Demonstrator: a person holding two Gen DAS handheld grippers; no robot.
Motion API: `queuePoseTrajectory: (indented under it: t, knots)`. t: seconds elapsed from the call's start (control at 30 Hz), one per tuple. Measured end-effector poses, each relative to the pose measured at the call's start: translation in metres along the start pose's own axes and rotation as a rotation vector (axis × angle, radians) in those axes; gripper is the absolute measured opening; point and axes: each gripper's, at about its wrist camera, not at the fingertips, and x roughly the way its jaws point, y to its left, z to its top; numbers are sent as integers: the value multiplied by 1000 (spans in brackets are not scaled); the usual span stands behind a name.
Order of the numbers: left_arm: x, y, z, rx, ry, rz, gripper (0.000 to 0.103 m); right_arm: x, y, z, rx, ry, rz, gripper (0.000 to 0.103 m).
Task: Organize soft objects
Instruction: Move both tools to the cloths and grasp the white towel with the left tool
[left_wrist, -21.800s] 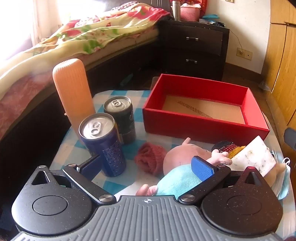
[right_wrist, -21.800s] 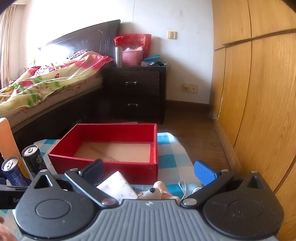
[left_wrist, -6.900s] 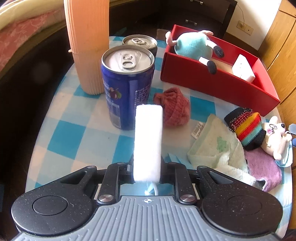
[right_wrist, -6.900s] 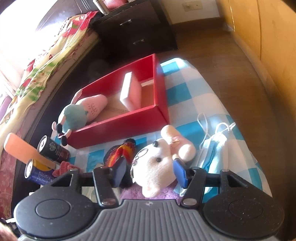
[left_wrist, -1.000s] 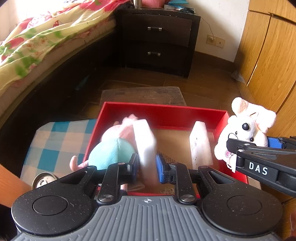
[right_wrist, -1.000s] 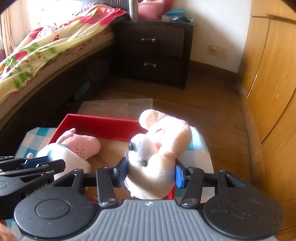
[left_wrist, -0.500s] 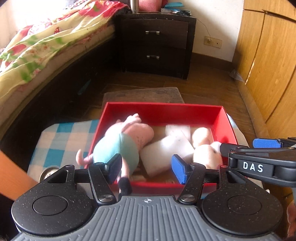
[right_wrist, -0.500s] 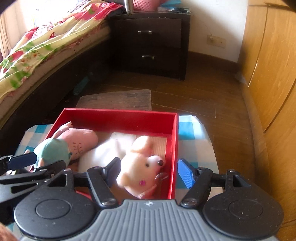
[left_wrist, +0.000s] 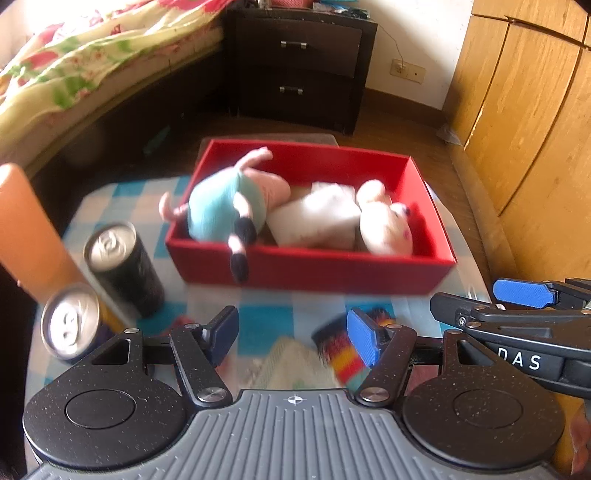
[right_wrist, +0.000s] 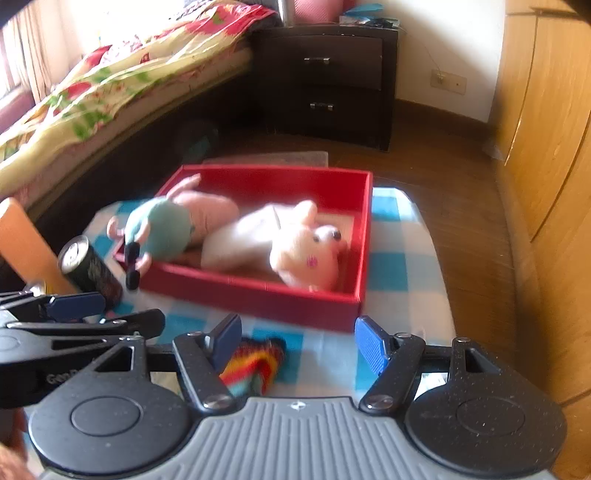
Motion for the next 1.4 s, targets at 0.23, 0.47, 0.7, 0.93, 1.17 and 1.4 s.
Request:
queuePoseTrajectory:
  t: [0.23, 0.47, 0.7, 0.93, 1.17, 1.4]
  knots:
    - [-15, 0, -29, 11, 5, 0, 71, -10, 3, -27, -12, 34, 11, 47]
    - [-26, -4, -52, 38, 24, -13, 78, -14, 4, -55, -36, 77, 6, 47]
    - [-35, -8, -69, 71, 30, -16, 81, -18, 3, -72, -44, 105, 15, 49]
    - [-36, -8, -85, 106, 57, -36, 84, -19, -2, -77, -31, 117, 16, 53]
    - [-31, -12, -95, 158, 86, -26, 85, -17, -1, -79, -38, 142, 20, 54]
    - [-23, -2, -93, 111, 126, -45, 85, -8, -5, -80, -8, 181, 42, 55]
